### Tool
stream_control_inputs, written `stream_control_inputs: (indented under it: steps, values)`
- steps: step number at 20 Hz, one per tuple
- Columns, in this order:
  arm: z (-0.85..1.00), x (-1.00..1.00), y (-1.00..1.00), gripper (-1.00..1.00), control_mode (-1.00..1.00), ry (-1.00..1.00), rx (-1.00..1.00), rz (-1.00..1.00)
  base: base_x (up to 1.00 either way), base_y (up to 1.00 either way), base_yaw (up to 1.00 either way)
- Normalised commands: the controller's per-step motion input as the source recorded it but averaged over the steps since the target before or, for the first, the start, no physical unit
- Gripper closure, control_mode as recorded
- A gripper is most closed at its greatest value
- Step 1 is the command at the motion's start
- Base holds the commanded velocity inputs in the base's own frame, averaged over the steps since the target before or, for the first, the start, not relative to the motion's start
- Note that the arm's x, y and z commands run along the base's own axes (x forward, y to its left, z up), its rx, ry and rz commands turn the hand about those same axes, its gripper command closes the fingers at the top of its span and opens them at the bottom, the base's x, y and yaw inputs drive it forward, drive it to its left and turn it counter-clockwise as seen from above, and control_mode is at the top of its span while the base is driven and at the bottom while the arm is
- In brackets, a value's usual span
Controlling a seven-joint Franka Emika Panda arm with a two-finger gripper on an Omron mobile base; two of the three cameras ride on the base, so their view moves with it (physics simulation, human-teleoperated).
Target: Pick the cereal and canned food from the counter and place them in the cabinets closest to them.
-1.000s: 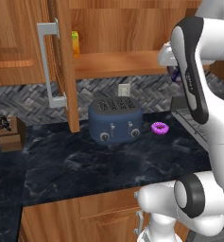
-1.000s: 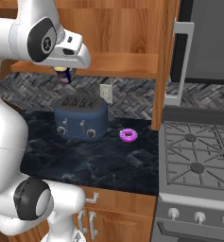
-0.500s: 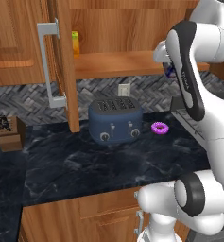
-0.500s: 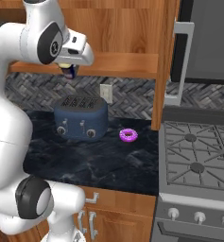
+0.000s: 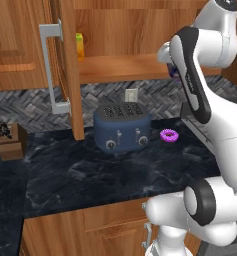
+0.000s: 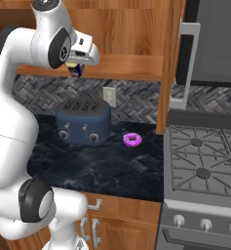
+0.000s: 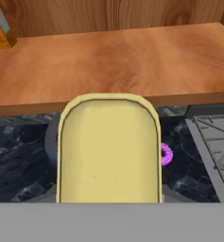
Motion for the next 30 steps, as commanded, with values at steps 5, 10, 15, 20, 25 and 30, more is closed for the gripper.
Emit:
stream_control_inputs:
  steps: [5, 10, 15, 20, 25, 30]
  values:
    - [0.00, 0.35, 0.07, 1.00, -1.00, -0.04, 0.00, 0.00, 0.00, 0.00, 0.00]
    - [0.00, 0.25, 0.04, 1.00, -1.00, -0.03, 0.00, 0.00, 0.00, 0.00, 0.00]
    - [0.00, 0.19, 0.03, 1.00, -1.00, -0.02, 0.00, 0.00, 0.00, 0.00, 0.00]
    - [0.00, 0.27, 0.02, 1.00, -1.00, 0.00, 0.00, 0.00, 0.00, 0.00, 0.00]
    - [-0.01, 0.34, 0.04, 1.00, -1.00, 0.00, 0.00, 0.00, 0.00, 0.00, 0.00]
    - [-0.05, 0.29, 0.03, 1.00, -1.00, 0.00, 0.00, 0.00, 0.00, 0.00, 0.00]
